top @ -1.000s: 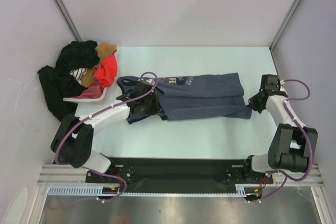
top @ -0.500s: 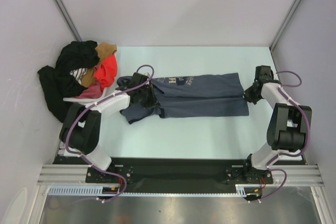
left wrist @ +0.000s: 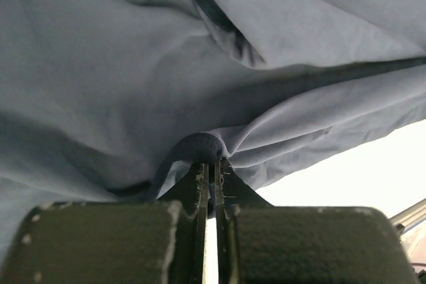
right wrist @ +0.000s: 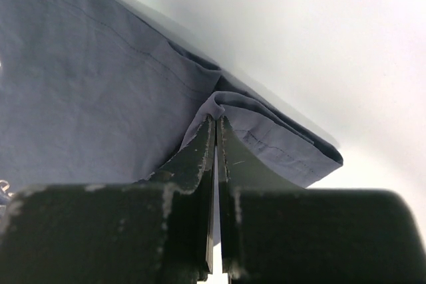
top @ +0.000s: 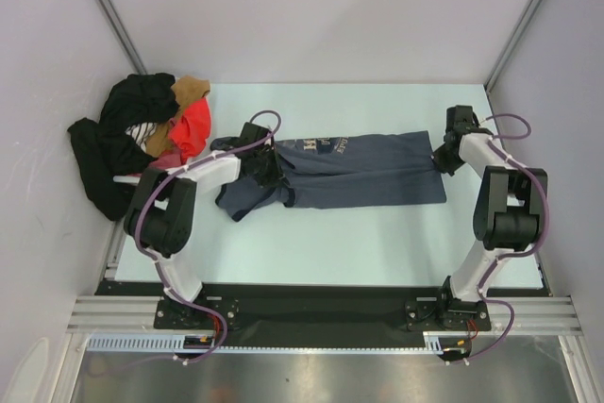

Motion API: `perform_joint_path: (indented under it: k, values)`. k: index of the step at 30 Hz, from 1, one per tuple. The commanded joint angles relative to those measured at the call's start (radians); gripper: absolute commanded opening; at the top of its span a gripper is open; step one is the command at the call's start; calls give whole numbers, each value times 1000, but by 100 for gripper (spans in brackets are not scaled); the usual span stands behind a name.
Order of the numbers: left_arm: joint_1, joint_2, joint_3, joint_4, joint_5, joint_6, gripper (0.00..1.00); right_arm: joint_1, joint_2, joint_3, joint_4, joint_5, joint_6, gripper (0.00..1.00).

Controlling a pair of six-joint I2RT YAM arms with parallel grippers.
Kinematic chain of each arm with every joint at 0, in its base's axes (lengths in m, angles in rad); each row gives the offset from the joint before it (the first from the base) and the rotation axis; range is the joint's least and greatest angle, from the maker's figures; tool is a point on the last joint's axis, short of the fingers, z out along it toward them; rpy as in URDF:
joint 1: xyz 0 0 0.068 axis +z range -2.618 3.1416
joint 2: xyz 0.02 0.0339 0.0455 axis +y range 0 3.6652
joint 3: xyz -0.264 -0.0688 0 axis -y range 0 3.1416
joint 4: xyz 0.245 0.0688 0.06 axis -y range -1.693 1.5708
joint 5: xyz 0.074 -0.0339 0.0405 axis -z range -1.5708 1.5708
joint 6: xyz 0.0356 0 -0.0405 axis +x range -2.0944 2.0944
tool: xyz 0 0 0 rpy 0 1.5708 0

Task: Fold and stack the tank tops
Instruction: Fold the tank top

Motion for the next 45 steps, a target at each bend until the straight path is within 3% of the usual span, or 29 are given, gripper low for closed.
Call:
perform_joint_path:
  k: [1,10,14,15,16,20,22,23,24,27,30,33,38,41,42,45]
  values:
    - [25,20,53,0,4,32,0,5,33,61,-12,57,19,0]
    - [41,73,85,3,-36,38,1,10,109,133,-24,78,29,0]
    - [44,96,94,-1,-48,44,6,10,125,130,-30,92,40,10]
    - [45,95,93,-3,-51,47,10,10,121,122,-22,94,40,36]
    - [45,89,93,-9,-71,47,13,8,116,115,-12,91,39,41]
    - [45,34,76,-26,-131,60,32,-1,67,79,13,89,31,42]
    - [45,-5,65,-35,-160,64,46,-6,31,68,18,83,23,44]
    - [45,-40,62,-41,-168,73,51,-10,20,65,21,85,19,47]
    - [47,-57,61,-46,-185,80,62,-13,3,52,39,78,0,53]
    - [45,-123,57,-58,-220,95,74,-22,-49,18,117,39,-32,62]
    - [45,-183,62,-86,-242,106,75,-36,-72,1,172,-7,-60,63]
    - [45,-239,56,-116,-285,116,75,-41,-68,6,240,-98,-104,57]
    - [47,-347,-53,-115,-300,117,75,-41,-27,48,301,-207,-142,57]
    - [62,-446,-174,-84,-309,100,88,-41,27,85,329,-256,-155,62]
    - [67,-480,-203,-68,-312,94,98,-41,67,117,334,-264,-162,63]
    - [78,-614,-332,-44,-312,60,99,-36,131,191,324,-262,-172,63]
